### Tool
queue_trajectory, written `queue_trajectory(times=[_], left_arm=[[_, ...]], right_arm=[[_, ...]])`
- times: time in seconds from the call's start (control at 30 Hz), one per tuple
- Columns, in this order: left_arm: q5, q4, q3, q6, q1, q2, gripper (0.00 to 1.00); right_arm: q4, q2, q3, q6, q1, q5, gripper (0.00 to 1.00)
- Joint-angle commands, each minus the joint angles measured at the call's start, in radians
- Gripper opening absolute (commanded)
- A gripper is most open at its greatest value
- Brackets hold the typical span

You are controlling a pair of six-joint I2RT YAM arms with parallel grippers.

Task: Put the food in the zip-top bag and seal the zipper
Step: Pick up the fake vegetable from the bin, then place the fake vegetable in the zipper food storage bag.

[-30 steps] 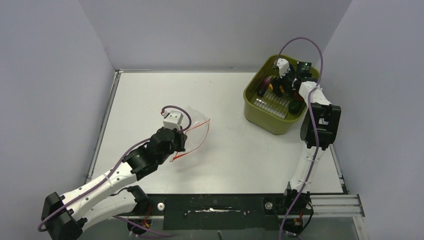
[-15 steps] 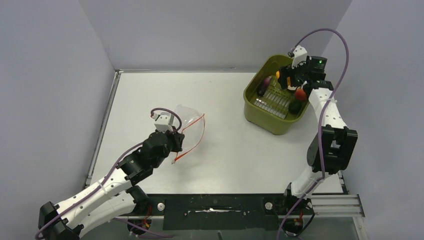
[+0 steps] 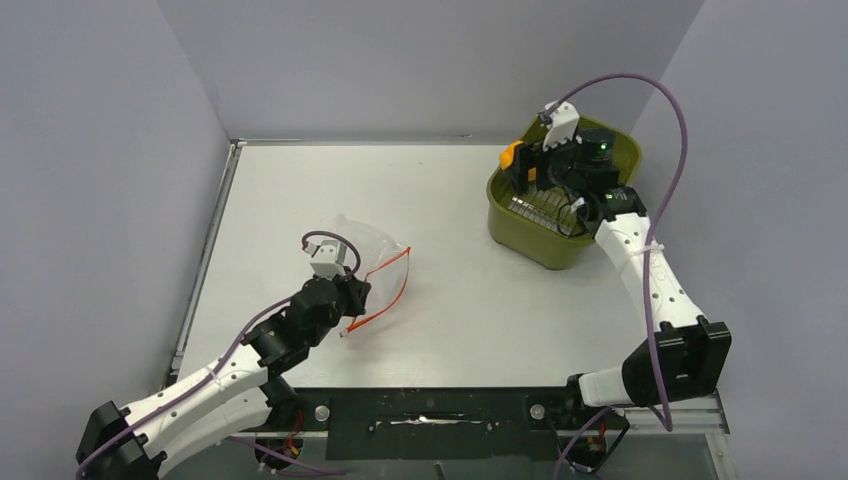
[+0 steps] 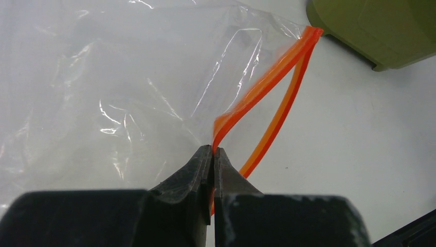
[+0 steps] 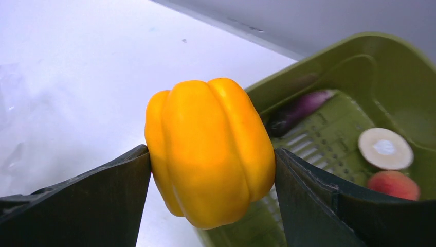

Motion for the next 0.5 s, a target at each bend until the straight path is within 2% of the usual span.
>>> queue_trajectory(times=[0.0,0.13,0.37,0.47], left_arm=[[0.027,0.152,-0.006,-0.042,0.01,0.021,0.0],[0.061,0.197,-0.004,-0.036,0.012,0.057,0.0],[0.105,0.232,0.002,-0.05,0.017,0.064,0.0],[0.118,0.249,-0.007,-0.082,0.019,0.057,0.0]], right_arm=[[0.05,-0.083,-0.067,0.088,0.132,0.068,0.46],[0.069,-0.137,-0.127,0.13,0.244,0.066,0.47],[0.068,-0.207,-0.195,0.171,0.45,0.171,0.46],[0.11,-0.241,-0.25,0.248,0.497,0.135,0.47]])
